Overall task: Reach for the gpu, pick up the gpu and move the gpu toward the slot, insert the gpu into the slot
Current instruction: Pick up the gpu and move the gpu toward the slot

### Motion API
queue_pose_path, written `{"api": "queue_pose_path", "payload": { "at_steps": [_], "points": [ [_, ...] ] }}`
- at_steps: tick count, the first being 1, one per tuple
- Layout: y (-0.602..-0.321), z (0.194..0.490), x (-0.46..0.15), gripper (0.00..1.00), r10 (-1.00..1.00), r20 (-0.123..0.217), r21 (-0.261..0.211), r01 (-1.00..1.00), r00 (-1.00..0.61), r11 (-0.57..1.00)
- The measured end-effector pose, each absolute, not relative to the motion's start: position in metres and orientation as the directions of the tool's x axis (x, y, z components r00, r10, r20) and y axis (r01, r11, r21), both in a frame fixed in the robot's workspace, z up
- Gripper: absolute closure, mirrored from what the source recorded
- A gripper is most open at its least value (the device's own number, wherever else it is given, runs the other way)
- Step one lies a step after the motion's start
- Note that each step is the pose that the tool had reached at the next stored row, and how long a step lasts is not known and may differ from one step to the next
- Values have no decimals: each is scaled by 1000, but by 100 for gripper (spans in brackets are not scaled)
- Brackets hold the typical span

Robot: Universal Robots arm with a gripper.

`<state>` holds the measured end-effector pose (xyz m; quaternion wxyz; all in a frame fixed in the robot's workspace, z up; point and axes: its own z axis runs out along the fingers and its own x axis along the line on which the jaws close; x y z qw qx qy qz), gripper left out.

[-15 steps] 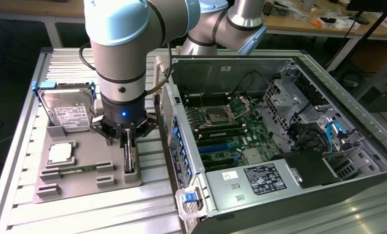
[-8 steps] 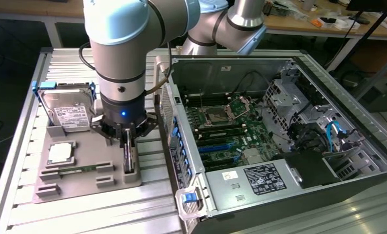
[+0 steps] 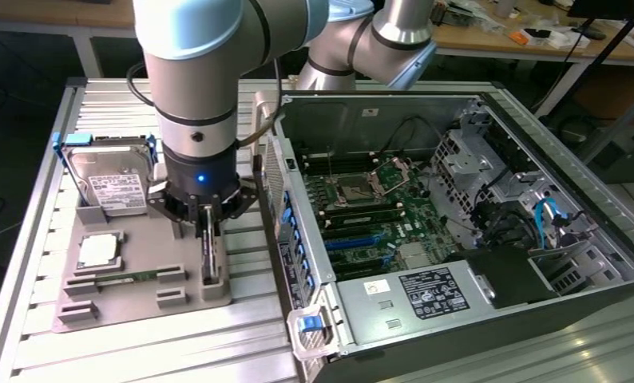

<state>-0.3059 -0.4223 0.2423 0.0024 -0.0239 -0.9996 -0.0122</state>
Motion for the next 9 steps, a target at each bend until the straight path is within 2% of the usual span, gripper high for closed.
{"api": "queue_pose_path", "payload": {
  "at_steps": [9],
  "points": [
    [-422,262,-306,72,48,5,23,48,-999,999]
  ]
}}
